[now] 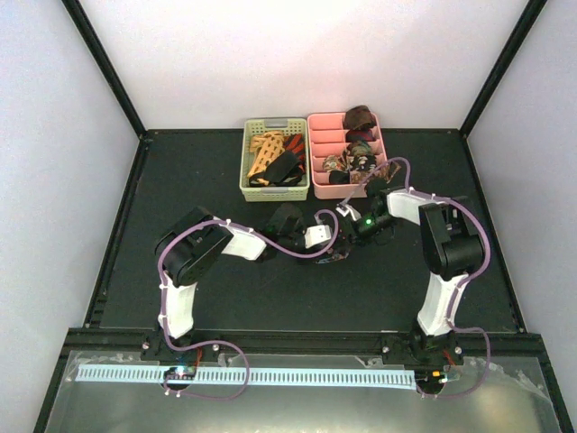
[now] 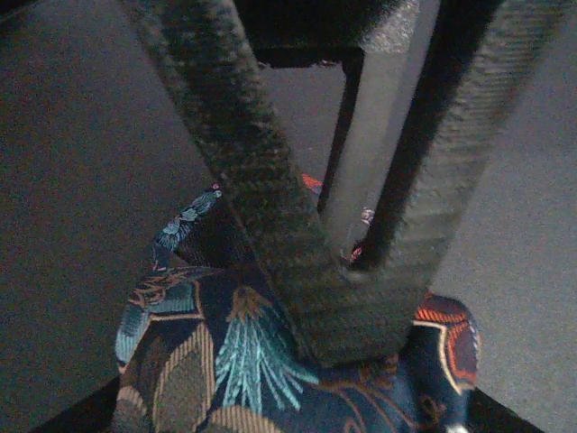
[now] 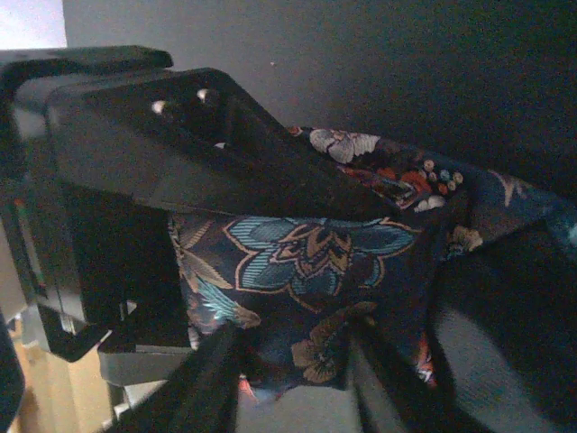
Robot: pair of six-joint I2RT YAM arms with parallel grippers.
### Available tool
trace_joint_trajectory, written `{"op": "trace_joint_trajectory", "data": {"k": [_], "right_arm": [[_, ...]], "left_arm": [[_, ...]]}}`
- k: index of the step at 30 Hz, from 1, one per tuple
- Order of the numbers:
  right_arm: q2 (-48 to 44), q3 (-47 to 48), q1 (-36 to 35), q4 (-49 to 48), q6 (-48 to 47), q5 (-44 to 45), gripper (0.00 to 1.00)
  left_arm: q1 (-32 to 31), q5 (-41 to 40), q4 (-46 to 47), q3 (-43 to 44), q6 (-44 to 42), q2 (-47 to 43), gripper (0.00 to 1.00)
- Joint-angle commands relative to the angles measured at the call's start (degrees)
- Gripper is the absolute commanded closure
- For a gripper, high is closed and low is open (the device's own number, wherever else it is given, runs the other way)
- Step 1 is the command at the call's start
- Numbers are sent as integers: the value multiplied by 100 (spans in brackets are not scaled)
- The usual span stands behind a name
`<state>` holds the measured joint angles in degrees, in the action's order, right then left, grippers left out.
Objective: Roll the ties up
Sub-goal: Roll the tie at the center of the board.
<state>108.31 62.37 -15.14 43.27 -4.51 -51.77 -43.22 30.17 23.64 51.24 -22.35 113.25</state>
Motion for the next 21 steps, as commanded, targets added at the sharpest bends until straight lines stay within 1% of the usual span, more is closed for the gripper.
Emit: {"op": "trace_joint_trajectory", "data": {"k": [1,3,4,5,10,15,21], "right_arm": [[259,118,-38,-102,87,436,72],[263,109,-40,-38,6,563,85],[269,102,-36,-5,-34,613,94],[276,100,-26,35,-78,648,98],[262,0,80,72,-148,959,98],[392,-56,283,122,-156,1115,98],[428,-69,309,125,-159,1130,99]], "left_arm": [[-37,-247,-740,42,-51,140,47],[-29,-123,-737,68,-20,119,45],[-28,-88,-744,88,-11,124,44],[-24,-41,-743,112,2,119,43],[93,244,-518,111,203,58,36],[232,529,105,-175,402,-165,34],[235,669,342,-78,479,-91,34]]}}
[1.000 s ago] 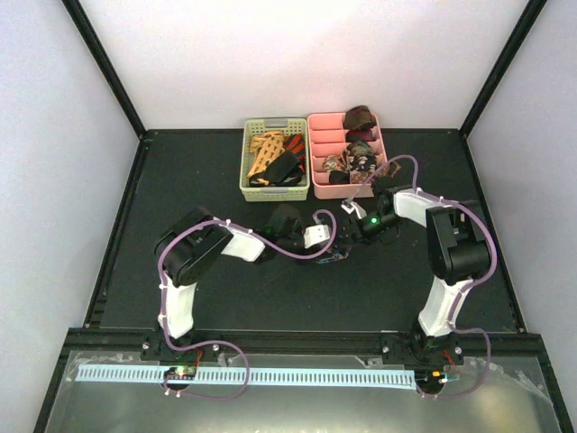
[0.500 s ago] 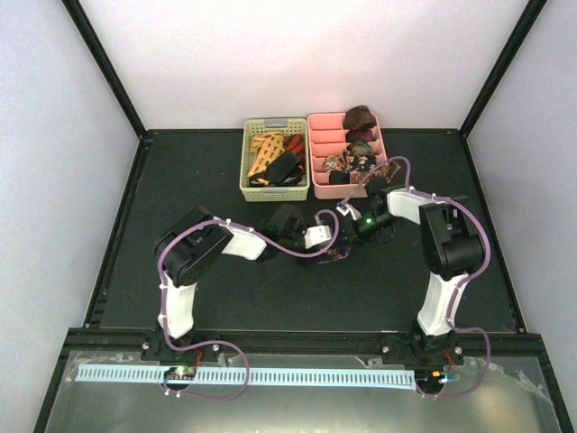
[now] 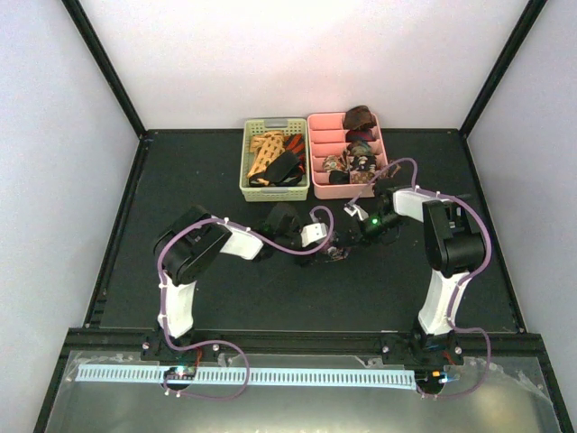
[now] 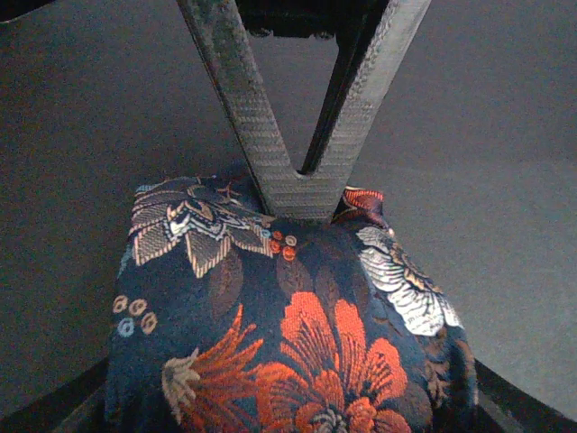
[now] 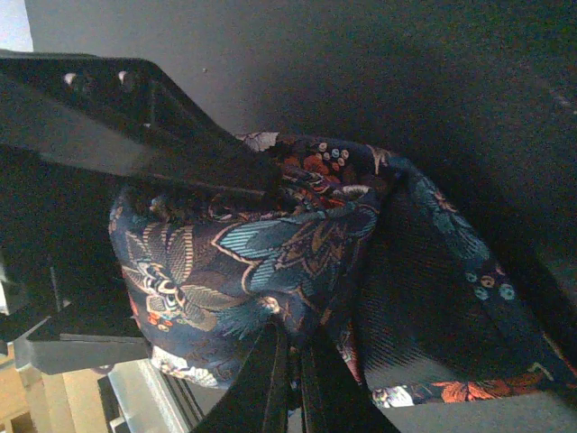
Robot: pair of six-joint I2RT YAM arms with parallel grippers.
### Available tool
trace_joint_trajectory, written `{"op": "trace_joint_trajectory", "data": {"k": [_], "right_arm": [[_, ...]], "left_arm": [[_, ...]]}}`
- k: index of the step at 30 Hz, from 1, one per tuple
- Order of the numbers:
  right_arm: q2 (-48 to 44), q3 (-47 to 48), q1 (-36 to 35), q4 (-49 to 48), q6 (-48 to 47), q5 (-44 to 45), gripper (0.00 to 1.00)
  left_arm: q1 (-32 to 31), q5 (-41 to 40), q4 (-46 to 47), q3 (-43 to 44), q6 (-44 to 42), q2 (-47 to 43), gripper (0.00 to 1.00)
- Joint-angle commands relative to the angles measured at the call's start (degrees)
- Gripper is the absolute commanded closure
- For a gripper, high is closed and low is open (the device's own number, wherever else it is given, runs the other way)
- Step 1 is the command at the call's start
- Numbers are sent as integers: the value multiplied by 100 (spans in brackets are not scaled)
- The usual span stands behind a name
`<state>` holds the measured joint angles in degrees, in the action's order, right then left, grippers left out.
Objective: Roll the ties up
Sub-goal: Roll the tie at the center of the board, then pass from the left arm to the right
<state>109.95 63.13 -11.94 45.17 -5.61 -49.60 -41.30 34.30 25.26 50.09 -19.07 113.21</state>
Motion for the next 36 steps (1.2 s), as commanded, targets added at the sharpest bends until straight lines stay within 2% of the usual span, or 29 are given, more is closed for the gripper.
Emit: {"op": "trace_joint_trajectory", "data": {"k": [1,6,11,13,18,23,25,26,30,36], "right_arm": [[264,-142,-9,-69,-54,898,98],[227,-105,-5,-30,-98,639,98],[169,-27,-8,23,-149,505,97],[184,18,-12,111,-231,422,86],[41,122,196,397,-380,270,49],[-159,119,628,600,-510,53,29],[-168,87,793,530,-371,82,16],[-155,52,858,405,-270,112,14],[48,-155,858,-180,231,243,14],[510,-165,481,-529,330,-82,16]], "left_arm": [[35,298,183,98,161,-41,36],[-9,340,-6,314,140,140,49],[-23,311,-245,167,-42,163,61],[-25,243,-366,70,-92,154,67],[-52,-80,-908,61,-279,212,76],[-87,-302,-1150,145,-287,293,81],[-114,-336,-1254,202,-299,348,83],[-115,-336,-1282,226,-291,357,83],[-124,-320,-1313,238,-309,369,83],[-125,-347,-1319,265,-301,379,84]]}}
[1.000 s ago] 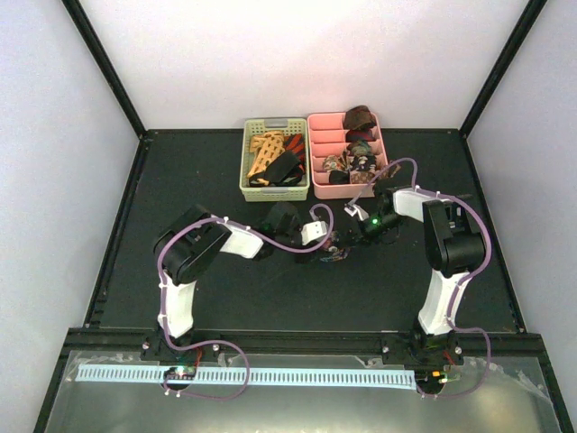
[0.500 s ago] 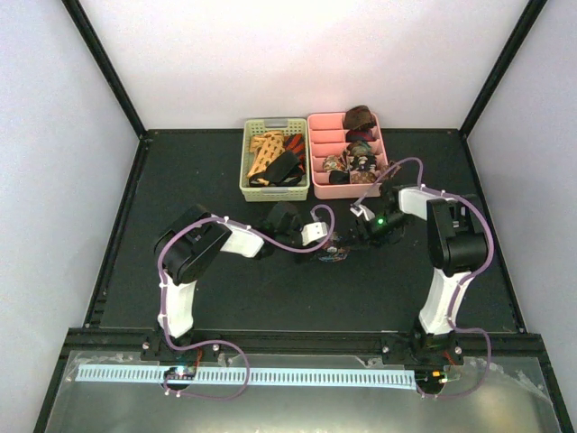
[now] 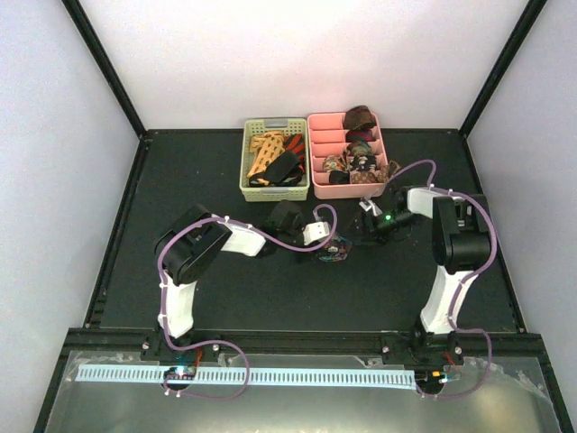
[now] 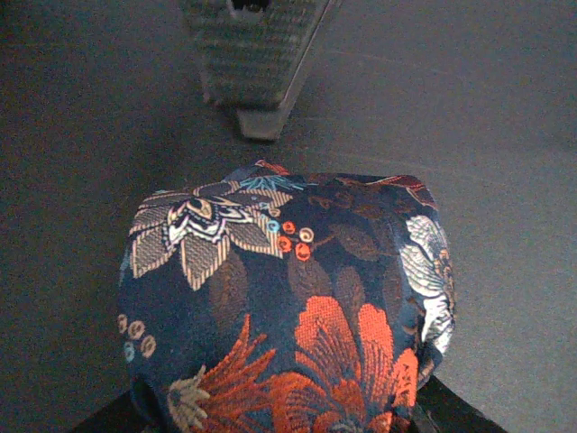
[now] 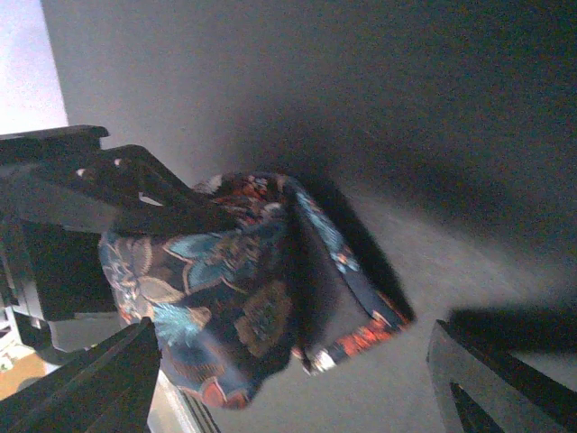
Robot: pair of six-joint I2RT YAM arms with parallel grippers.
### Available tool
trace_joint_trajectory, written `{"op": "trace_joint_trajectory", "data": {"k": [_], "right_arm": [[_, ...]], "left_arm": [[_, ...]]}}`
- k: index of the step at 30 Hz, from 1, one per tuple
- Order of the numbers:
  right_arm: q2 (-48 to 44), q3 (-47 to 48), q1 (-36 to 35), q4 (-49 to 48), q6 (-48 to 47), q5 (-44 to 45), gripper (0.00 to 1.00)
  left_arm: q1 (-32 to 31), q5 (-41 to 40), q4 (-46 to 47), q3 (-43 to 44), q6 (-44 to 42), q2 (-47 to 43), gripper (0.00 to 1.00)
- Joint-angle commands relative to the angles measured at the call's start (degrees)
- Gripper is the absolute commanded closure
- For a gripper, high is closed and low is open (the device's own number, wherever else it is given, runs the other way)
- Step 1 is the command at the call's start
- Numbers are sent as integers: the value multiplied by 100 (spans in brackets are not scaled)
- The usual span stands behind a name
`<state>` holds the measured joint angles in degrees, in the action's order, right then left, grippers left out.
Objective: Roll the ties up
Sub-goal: Pass from the left arm to the right
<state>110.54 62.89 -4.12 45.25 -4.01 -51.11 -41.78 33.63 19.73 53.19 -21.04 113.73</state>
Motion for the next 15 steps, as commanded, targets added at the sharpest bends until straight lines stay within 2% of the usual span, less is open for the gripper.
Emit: {"op": "trace_joint_trajectory", "data": {"k": [1,5,11,13,15], "right_arm": [[511,-118,-370,-517,138,-122,16],[486,-177,-398,-448,-42,-957,23],[65,-476,-366,-671,-99,-1573,37],[10,-512,-369,-730,-59,-1660,36],[-27,-567,-372,-844,49,-1626,28]], "left_arm": [[-76,-278,-764,-53,-103,324,84],[-76,-295,-773,-45,-87,311,83],[-76,-279,-775,-45,-76,308,83],[-76,-279,-779,-54,-91,303,83],[-76,-286,-786,-45,-93,306,83]]}}
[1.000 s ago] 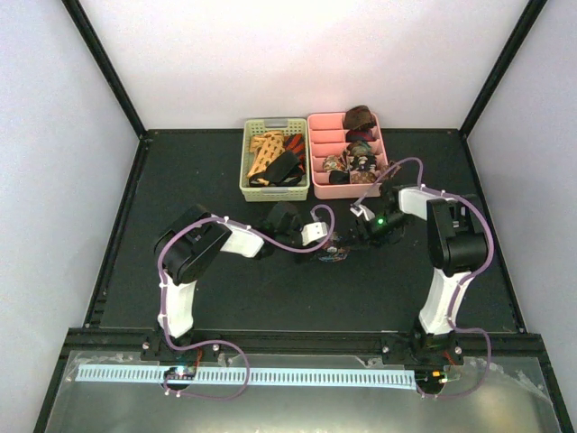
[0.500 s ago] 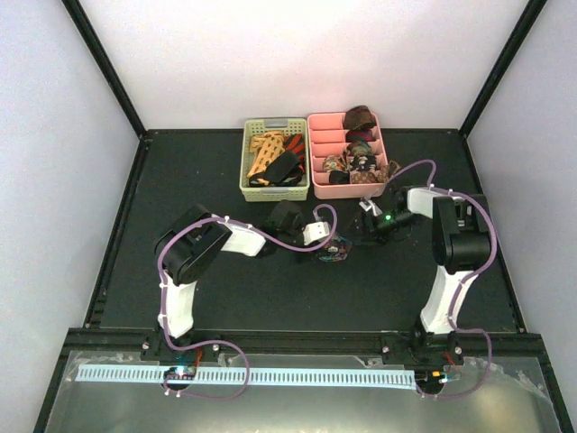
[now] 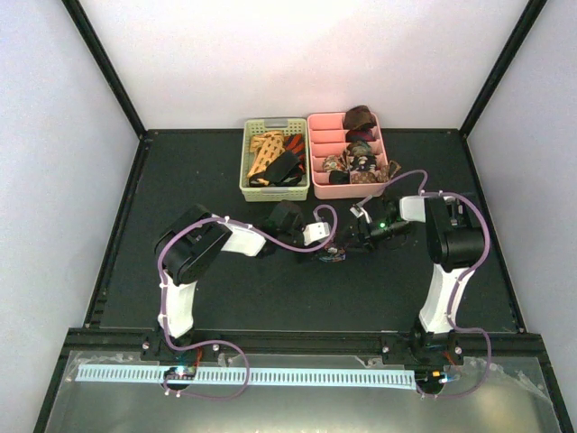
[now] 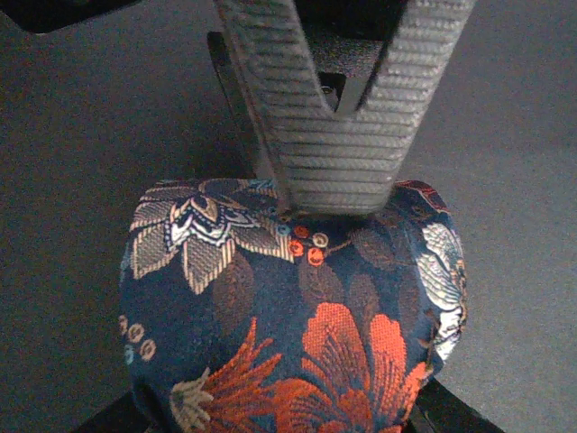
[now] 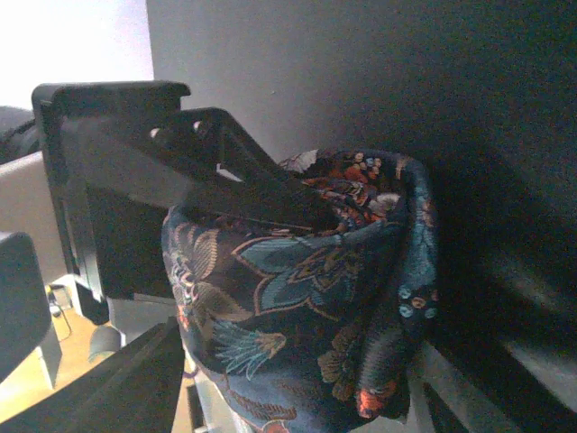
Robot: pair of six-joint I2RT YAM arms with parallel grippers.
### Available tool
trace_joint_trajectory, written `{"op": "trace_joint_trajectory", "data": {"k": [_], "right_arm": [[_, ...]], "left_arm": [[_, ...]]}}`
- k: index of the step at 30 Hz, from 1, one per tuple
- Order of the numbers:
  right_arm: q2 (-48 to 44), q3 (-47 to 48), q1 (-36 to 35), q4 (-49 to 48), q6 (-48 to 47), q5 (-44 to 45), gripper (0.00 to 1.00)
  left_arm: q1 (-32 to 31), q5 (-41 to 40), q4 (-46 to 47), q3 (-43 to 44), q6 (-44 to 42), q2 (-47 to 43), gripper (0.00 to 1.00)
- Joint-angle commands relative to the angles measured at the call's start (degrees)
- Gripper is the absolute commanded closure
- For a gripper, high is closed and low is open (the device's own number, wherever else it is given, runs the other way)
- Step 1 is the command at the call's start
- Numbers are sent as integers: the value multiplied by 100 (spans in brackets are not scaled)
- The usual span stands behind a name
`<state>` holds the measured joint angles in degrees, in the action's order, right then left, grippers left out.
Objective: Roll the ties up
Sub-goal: Pass from the left arm to the right, then adjust the tie at the center of the board.
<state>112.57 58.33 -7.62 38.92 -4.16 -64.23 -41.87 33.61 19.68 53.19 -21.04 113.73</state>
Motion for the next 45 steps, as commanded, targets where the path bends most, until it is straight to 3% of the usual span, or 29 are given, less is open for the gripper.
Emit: {"op": "trace_joint_trajectory", "data": {"k": [1,3,5,12,19,21,23,24,26,45], "right_arm": [[-235,-122,-20,-242,90,-286,21],[-236,-140,-18,-274,86,-274,12],[-252,-194,-21,-377,101,-274,14],[-143,-317,-36,-816,366,48,50],[-95,-305,-36,-759,329,291,98],[-95,-283,-33,-721,293,322,98],[-122,-300,-38,-699,268,347,98],[-182,-319,-39,-684,237,353,98],[-240,-310,-38,-638,188,336,98],[-560,-307,-43,-101,-358,-36,98]], "left_arm": [[-67,-289,-782,-38,-89,314,83],[-67,-283,-784,-37,-85,322,83],[-67,-279,-782,-28,-84,332,83],[-67,-289,-796,-2,-85,345,83],[-67,-295,-777,16,-64,349,80],[-63,-279,-716,-3,-11,304,71],[-50,-218,-493,-151,79,178,41],[-41,-215,-15,-411,135,-130,18],[-49,-216,119,-458,101,-267,3],[-195,-551,-22,617,323,794,1]]}}
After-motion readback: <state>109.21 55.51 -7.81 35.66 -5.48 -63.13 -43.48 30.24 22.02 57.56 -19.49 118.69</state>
